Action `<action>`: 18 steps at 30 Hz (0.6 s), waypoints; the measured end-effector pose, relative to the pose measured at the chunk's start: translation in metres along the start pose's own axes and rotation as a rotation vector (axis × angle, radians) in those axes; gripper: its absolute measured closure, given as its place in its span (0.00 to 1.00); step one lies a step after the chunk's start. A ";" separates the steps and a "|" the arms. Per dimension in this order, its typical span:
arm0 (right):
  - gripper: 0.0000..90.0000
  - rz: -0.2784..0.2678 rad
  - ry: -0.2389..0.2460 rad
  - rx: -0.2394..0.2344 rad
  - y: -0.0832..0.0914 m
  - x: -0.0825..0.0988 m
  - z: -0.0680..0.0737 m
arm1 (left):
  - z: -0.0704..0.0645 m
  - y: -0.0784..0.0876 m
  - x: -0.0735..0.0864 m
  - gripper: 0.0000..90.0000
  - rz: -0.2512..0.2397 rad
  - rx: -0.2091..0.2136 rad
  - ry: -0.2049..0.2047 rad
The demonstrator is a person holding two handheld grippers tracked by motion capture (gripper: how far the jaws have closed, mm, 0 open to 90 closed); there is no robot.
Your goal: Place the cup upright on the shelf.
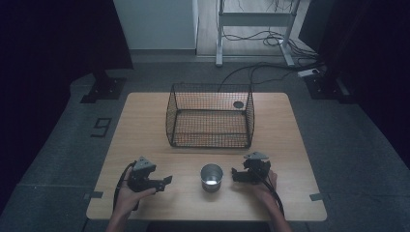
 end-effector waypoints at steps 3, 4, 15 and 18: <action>0.01 -0.003 0.001 0.000 0.000 0.000 0.000 | 0.002 0.001 0.000 0.17 -0.002 -0.002 0.005; 0.02 -0.006 0.001 0.002 0.001 0.000 -0.001 | 0.002 0.002 0.000 0.17 -0.004 -0.003 0.005; 0.09 -0.063 -0.039 0.007 0.013 -0.004 -0.009 | 0.000 0.003 -0.001 0.17 -0.011 0.003 0.004; 0.10 -0.097 -0.052 -0.006 0.022 -0.009 -0.011 | 0.000 0.003 -0.001 0.17 -0.012 0.005 0.002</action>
Point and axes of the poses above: each handheld gripper's, and its own axes: y roughly backward along the jaws, x roughly out of its underside, z roughly to its left, the point moved 6 cm from there along -y, roughly forward along the jaws, and after that the axes turned 3 degrees about -x, right-handed, at the moved point
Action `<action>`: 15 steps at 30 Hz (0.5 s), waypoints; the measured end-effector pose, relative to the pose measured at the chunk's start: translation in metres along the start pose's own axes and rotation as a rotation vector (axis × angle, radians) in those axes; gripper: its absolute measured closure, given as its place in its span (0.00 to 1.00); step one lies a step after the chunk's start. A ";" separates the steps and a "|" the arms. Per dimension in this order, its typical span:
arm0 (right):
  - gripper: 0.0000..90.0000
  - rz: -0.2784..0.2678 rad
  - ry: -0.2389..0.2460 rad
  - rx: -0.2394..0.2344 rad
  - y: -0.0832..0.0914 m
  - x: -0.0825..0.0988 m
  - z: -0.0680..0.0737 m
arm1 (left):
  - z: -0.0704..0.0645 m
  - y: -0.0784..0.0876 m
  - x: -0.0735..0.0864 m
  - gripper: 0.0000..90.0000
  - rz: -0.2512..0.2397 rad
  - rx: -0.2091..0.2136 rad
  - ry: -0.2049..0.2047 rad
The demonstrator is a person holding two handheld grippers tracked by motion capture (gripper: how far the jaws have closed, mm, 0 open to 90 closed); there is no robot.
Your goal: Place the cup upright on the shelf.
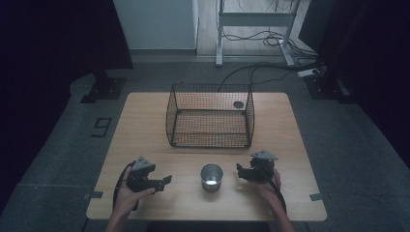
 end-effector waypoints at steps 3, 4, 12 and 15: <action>0.11 -0.019 -0.002 -0.011 0.005 -0.003 0.001 | 0.000 0.000 0.000 0.17 0.000 -0.001 -0.001; 0.12 -0.039 0.002 -0.030 0.011 -0.007 0.005 | 0.000 0.000 0.000 0.17 -0.001 -0.001 0.000; 0.13 -0.100 0.047 -0.095 0.029 -0.021 0.025 | -0.001 -0.001 0.000 0.17 0.004 -0.003 -0.005; 0.14 -0.119 0.070 -0.115 0.036 -0.026 0.036 | -0.002 -0.001 0.000 0.17 0.005 -0.001 -0.007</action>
Point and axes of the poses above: each handheld gripper's, and its own axes: y roughly backward along the jaws, x roughly out of its underside, z roughly to its left, the point moved 6 cm from there along -y, roughly forward along the jaws, and after that the axes turned 3 degrees about -x, right-handed, at the moved point
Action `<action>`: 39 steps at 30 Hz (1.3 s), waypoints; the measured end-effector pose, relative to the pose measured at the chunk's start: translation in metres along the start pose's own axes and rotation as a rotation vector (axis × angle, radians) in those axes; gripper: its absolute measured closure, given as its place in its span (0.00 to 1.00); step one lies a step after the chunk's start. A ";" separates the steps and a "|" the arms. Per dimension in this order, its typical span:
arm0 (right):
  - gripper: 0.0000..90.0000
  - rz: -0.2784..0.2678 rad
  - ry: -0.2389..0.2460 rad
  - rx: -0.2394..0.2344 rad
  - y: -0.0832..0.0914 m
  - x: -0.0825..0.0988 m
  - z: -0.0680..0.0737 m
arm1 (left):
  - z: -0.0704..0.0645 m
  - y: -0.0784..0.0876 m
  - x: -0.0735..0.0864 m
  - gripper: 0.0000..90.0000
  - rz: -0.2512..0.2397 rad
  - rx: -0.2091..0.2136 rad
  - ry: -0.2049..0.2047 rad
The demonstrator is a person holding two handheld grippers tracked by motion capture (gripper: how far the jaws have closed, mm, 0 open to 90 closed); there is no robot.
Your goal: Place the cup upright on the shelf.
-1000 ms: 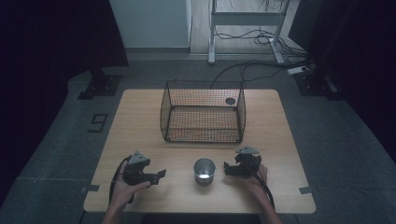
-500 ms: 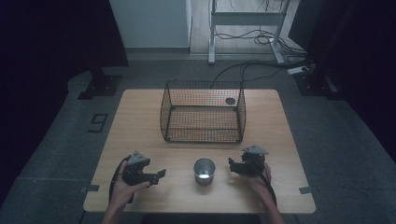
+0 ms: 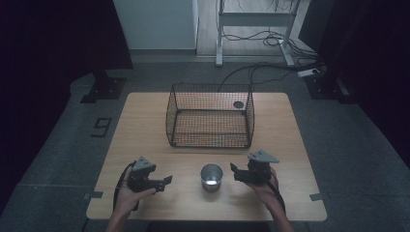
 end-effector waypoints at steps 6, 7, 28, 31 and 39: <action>0.14 -0.032 0.025 -0.036 0.009 -0.011 0.020 | -0.003 0.001 -0.001 0.17 -0.005 0.007 -0.005; 0.14 -0.035 0.030 -0.043 0.010 -0.012 0.022 | -0.003 0.001 -0.001 0.17 -0.005 0.007 -0.005; 0.12 -0.033 0.071 -0.189 0.006 -0.019 0.066 | -0.002 0.000 -0.001 0.17 -0.001 0.005 -0.006; 0.10 -0.025 0.081 -0.195 0.004 -0.018 0.074 | -0.002 0.000 -0.001 0.17 -0.002 0.005 -0.004; 0.04 0.004 0.119 -0.196 -0.007 -0.015 0.088 | -0.003 0.002 -0.001 0.17 -0.005 0.010 -0.009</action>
Point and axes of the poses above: each handheld gripper's, and its own axes: y roughly backward along the jaws, x roughly out of its underside, z roughly to its left, the point moved 6 cm from there along -y, roughly forward along the jaws, and after that the axes turned 3 degrees about -x, right-handed, at the moved point
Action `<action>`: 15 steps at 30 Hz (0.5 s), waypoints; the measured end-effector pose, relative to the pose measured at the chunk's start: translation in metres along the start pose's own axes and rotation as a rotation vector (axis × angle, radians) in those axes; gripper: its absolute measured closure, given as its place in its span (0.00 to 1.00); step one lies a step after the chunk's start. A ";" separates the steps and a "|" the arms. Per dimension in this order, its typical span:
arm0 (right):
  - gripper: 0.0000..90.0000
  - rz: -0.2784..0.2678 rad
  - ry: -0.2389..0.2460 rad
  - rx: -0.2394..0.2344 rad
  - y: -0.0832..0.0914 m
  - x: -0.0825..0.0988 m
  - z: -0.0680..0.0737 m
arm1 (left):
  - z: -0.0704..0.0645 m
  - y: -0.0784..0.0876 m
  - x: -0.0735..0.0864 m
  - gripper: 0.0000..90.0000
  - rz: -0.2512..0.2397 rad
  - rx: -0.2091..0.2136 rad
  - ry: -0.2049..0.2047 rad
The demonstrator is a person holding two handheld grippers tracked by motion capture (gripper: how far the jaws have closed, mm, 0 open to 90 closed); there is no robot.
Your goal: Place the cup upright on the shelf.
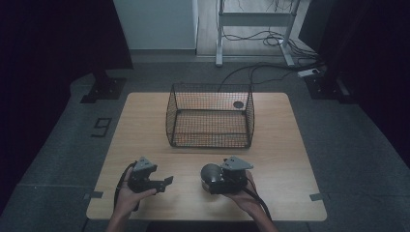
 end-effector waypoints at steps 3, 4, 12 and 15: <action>0.02 0.015 0.018 0.003 -0.007 0.003 0.003 | 0.002 0.000 0.000 0.17 -0.002 -0.005 0.006; 0.02 0.020 0.023 0.002 -0.009 0.004 0.004 | 0.002 0.000 0.000 0.17 -0.002 -0.005 0.006; 0.01 0.056 0.042 -0.009 -0.024 0.014 0.007 | 0.001 -0.001 0.001 0.17 0.004 -0.001 -0.001; 0.01 0.074 0.042 -0.004 -0.029 0.018 0.006 | 0.000 -0.002 0.001 0.17 0.006 0.000 -0.001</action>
Point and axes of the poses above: each handheld gripper's, and its own axes: y roughly backward along the jaws, x roughly out of its underside, z roughly to its left, the point moved 6 cm from there along -y, roughly forward along the jaws, and after that the axes turned 3 degrees about -x, right-handed, at the moved point
